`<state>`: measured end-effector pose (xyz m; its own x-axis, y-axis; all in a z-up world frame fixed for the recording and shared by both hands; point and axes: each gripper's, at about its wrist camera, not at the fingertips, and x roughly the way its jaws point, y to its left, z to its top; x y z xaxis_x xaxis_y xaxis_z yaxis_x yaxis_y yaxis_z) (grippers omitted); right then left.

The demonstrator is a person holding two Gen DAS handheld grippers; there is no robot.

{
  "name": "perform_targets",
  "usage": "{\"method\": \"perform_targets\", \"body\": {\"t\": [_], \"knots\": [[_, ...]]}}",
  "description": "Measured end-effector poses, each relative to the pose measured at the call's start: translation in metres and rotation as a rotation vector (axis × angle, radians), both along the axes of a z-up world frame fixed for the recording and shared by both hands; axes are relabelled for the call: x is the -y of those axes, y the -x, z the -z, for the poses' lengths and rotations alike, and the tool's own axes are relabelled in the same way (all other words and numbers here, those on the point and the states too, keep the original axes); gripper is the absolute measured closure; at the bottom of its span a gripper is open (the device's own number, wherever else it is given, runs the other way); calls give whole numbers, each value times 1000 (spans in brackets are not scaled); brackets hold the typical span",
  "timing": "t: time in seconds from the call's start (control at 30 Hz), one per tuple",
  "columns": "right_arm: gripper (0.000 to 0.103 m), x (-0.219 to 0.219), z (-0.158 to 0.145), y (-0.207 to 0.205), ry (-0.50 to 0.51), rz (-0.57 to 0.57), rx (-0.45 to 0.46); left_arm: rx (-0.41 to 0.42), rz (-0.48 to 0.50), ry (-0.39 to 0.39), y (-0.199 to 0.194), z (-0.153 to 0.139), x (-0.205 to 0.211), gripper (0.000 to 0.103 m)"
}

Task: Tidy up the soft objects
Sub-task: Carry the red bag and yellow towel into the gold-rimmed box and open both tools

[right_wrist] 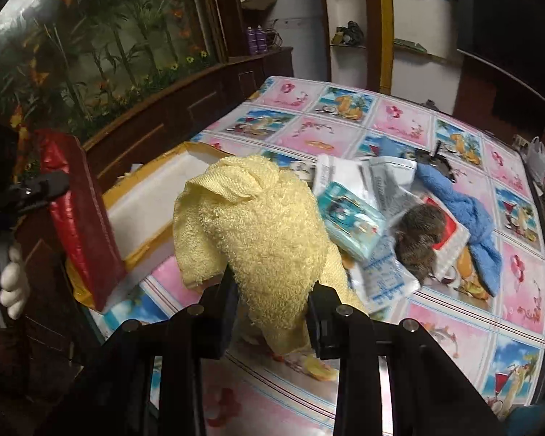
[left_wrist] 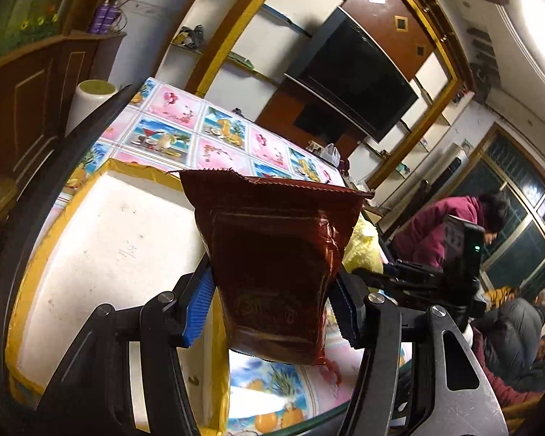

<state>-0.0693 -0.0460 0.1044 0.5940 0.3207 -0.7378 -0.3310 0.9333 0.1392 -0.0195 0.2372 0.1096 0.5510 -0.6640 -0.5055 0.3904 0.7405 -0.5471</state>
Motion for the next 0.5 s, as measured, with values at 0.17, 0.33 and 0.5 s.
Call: {"method": "perform_targets", "body": {"t": [0.17,0.33,0.5], "knots": [[71,-45,-8,-34,-85,-63,-34,-64,-27,21,-43,6,-7,45],[71,-78,-7,-72,-184,-91,-94,-85,-46,52,-66,5,-15,45],[70,-99,-2,-107,-283,-108,-153,-111,-109,78,-81,4,-35,45]]}}
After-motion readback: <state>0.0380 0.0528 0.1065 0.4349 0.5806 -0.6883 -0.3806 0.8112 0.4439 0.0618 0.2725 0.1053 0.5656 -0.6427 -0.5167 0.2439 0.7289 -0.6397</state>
